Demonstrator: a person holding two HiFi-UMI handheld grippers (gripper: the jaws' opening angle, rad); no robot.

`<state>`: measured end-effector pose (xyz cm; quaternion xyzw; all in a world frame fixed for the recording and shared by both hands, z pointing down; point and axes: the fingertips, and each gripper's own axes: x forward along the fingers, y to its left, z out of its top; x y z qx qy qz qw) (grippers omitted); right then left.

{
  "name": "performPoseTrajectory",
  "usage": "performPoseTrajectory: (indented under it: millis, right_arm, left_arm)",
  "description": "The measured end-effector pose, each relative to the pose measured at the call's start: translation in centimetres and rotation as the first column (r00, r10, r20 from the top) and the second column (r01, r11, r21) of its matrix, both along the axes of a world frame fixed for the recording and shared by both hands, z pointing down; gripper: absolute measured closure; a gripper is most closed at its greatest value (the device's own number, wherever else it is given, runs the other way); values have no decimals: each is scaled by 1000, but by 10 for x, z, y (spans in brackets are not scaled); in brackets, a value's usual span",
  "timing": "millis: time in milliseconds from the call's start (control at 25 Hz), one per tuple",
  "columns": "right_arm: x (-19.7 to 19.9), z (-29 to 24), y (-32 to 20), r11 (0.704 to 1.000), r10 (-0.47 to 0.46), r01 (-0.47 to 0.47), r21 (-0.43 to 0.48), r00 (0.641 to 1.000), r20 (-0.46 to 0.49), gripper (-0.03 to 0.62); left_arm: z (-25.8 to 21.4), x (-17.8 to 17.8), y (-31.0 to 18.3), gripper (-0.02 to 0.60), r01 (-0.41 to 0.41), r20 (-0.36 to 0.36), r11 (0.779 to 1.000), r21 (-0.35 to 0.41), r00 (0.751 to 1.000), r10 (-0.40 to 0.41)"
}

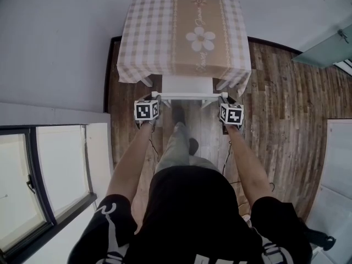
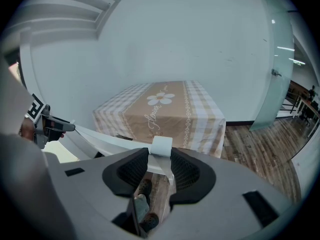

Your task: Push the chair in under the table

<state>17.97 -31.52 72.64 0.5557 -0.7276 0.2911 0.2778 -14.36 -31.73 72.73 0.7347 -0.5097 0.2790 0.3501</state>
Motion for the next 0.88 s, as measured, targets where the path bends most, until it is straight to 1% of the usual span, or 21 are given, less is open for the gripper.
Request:
performPoseTrajectory:
  millis: [880]
  right_arm:
    - [-3, 0, -36, 1000, -9, 9, -13, 1000, 19, 450]
  left_arm:
    - [-3, -3, -40, 434, 3, 13, 1000, -11, 1000, -3]
